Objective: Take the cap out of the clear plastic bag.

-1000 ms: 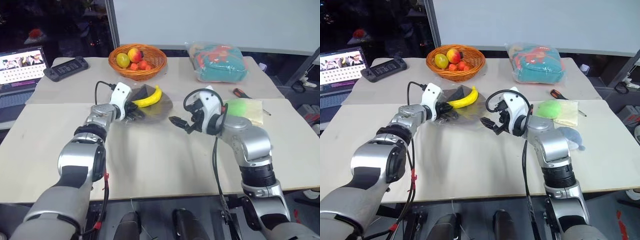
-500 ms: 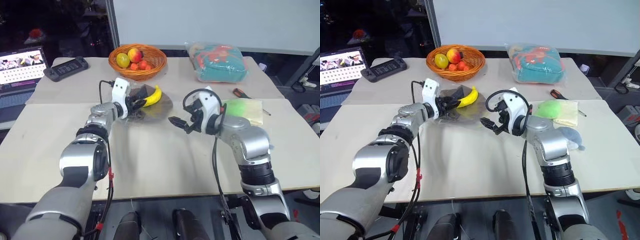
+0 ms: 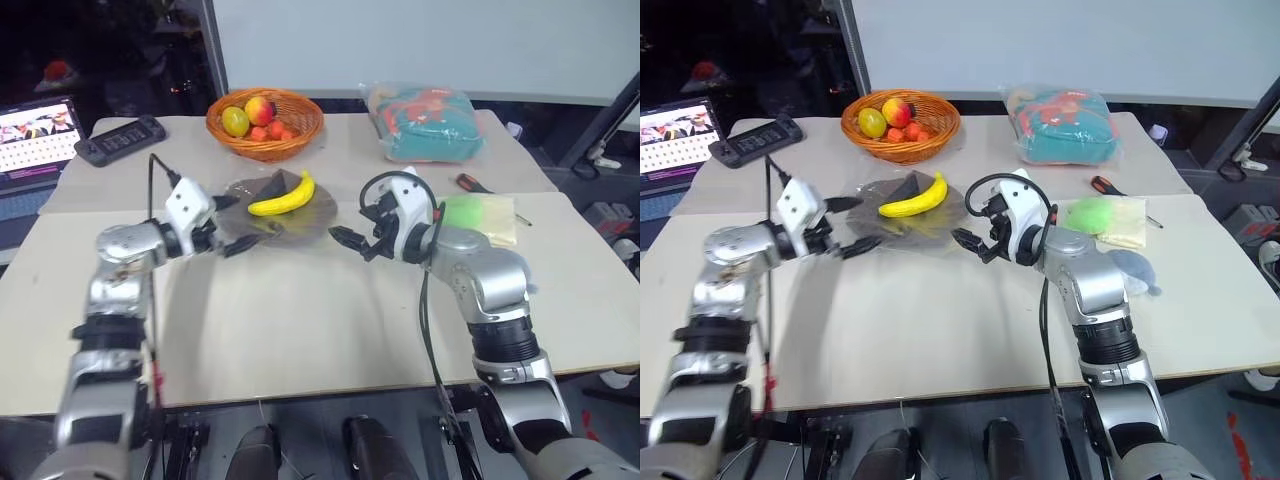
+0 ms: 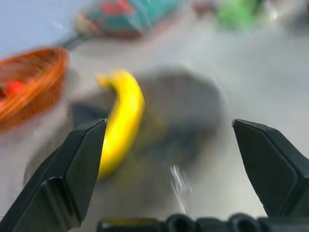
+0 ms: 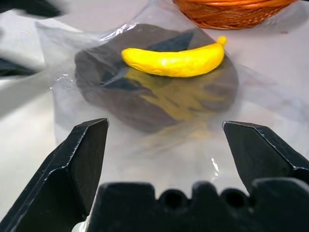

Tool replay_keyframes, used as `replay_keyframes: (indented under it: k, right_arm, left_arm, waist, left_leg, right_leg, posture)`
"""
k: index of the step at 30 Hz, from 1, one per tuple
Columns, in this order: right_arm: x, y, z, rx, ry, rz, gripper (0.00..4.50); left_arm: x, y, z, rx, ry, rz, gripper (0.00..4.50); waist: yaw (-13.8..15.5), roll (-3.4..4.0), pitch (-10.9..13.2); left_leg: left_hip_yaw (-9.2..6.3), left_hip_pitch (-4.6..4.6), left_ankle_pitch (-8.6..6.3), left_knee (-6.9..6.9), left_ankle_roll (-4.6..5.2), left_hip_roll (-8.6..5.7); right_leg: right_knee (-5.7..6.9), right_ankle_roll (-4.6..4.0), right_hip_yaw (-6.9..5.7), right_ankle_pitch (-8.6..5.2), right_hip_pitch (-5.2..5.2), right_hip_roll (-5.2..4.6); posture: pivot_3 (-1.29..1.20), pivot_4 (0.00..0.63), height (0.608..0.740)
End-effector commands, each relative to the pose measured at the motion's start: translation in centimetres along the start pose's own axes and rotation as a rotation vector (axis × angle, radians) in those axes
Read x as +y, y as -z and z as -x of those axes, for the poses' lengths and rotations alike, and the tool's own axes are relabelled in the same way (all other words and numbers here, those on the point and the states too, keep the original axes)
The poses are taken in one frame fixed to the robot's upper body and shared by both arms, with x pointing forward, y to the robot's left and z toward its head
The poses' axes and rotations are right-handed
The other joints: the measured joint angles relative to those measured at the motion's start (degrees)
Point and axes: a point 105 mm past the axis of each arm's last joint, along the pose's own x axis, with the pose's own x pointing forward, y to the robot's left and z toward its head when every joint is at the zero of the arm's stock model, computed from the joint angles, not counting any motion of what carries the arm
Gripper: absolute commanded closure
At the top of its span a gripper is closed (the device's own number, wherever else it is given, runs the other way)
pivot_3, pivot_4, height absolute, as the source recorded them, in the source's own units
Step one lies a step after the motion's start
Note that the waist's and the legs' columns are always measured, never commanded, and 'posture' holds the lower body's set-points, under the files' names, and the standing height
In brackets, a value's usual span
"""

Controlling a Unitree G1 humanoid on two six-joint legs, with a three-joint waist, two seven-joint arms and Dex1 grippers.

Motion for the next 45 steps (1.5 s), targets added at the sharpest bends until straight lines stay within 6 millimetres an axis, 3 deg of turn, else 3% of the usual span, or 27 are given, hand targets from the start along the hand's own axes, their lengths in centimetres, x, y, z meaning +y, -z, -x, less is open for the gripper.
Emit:
replay_keyframes:
  k: [1, 4, 9, 20, 21, 22, 25, 30, 32, 36, 40, 45]
  right_arm:
    - [0.5, -1.6, -0.3, -0.067, -0.026, 0.041, 0.0]
    - [0.6, -1.8, -0.7, -0.078, -0.033, 0.042, 0.0]
    - [0.6, -2.8, -0.4, -0.111, -0.019, 0.053, 0.0]
    - [-0.4, -3.5, 1.2, -0.127, 0.053, 0.069, 0.0]
    - [-0.4, -3.5, 1.4, -0.127, 0.056, 0.068, 0.0]
    - [-0.4, -3.6, 1.4, -0.127, 0.059, 0.069, 0.0]
    - [-0.4, -3.6, 1.6, -0.127, 0.066, 0.071, 0.0]
    - [-0.6, -3.9, 1.8, -0.126, 0.073, 0.078, 0.0]
    - [-0.7, -4.0, 1.8, -0.127, 0.074, 0.081, 0.0]
    - [-0.8, -4.3, 2.1, -0.127, 0.071, 0.102, 0.0]
    - [-1.0, -4.9, 2.4, -0.131, 0.059, 0.127, 0.0]
    - [-1.1, -5.5, 2.5, -0.138, 0.05, 0.146, 0.0]
  left_arm:
    - [0.7, -2.4, 0.6, 0.021, 0.024, -0.243, 0.01]
    - [0.8, -1.3, -0.4, 0.093, 0.034, -0.396, 0.01]
    - [0.3, 1.8, -4.3, 0.207, 0.064, -0.645, 0.01]
    - [1.1, 3.3, -9.9, 0.291, -0.039, -0.762, 0.01]
    - [1.1, 3.2, -10.2, 0.287, -0.053, -0.748, 0.56]
    - [0.9, 3.4, -10.3, 0.297, -0.045, -0.751, 0.74]
    - [0.2, 4.1, -10.6, 0.309, -0.014, -0.741, 1.89]
    - [-1.5, 5.4, -9.9, 0.285, 0.068, -0.574, 3.87]
    - [-1.7, 5.3, -9.8, 0.255, 0.072, -0.476, 4.48]
    - [-2.8, 3.2, -10.5, 0.144, 0.085, -0.183, 4.48]
    - [-6.4, -1.5, -11.0, 0.084, 0.092, 0.073, 4.48]
    - [-10.7, -5.6, -11.9, 0.151, 0.072, 0.336, 4.48]
  waist:
    - [0.71, 0.0, 0.0]
    - [1.58, 0.01, 0.0]
    - [2.02, 0.01, 0.0]
    - [2.61, 0.0, 0.0]
    - [2.6, 0.0, 0.0]
    - [2.56, 0.0, 0.0]
    - [2.44, 0.0, 0.0]
    - [2.45, 0.0, 0.0]
    - [2.47, 0.0, 0.0]
    - [2.49, 0.01, 0.0]
    - [2.53, 0.01, 0.0]
    - [2.75, 0.01, 0.0]
  left_leg:
    - [0.0, 0.02, 0.02, 0.02, 0.02, 0.0]
    - [0.04, 0.29, 0.04, 0.06, 0.06, 0.01]
    - [0.06, 0.47, 0.04, 0.06, 0.07, 0.03]
    - [0.07, 0.32, 0.04, 0.06, 0.06, -0.01]
    - [0.07, 0.32, 0.04, 0.06, 0.06, -0.01]
    - [0.07, 0.31, 0.04, 0.06, 0.06, -0.01]
    - [0.07, 0.3, 0.04, 0.06, 0.06, -0.01]
    - [0.07, 0.27, 0.04, 0.06, 0.06, -0.01]
    - [0.08, 0.27, 0.04, 0.06, 0.06, -0.01]
    - [0.07, 0.27, 0.04, 0.06, 0.06, 0.0]
    - [0.06, 0.25, 0.04, 0.06, 0.06, -0.01]
    - [-0.08, 0.25, 0.04, 0.21, 0.06, -0.13]
  right_leg:
    - [-0.02, 0.07, -0.02, -0.04, 0.05, -0.01]
    - [-0.13, 0.32, -0.06, -0.19, 0.47, -0.04]
    - [-0.16, 0.26, -0.08, -0.22, 0.66, -0.04]
    - [-0.18, 0.38, -0.07, -0.25, 0.55, -0.04]
    - [-0.17, 0.39, -0.07, -0.25, 0.56, -0.04]
    - [-0.18, 0.4, -0.07, -0.25, 0.55, -0.04]
    - [-0.17, 0.39, -0.07, -0.25, 0.52, -0.04]
    - [-0.16, 0.38, -0.07, -0.25, 0.48, -0.04]
    - [-0.16, 0.34, -0.07, -0.22, 0.48, -0.04]
    - [-0.15, 0.31, -0.07, -0.21, 0.5, -0.05]
    - [-0.14, 0.12, -0.04, -0.1, 0.53, -0.1]
    - [-0.17, 0.53, -0.05, -0.34, 0.73, -0.11]
  posture:
    - [0.0, 0.15, 0.74]
    - [0.0, 0.15, 0.74]
    - [0.0, 0.15, 0.74]
    - [0.0, 0.15, 0.74]
    - [0.0, 0.15, 0.74]
    - [0.0, 0.15, 0.74]
    - [0.0, 0.15, 0.74]
    - [0.0, 0.15, 0.74]
    - [0.0, 0.15, 0.74]
    - [0.0, 0.15, 0.74]
    - [0.0, 0.15, 0.74]
    - [0.0, 0.15, 0.74]
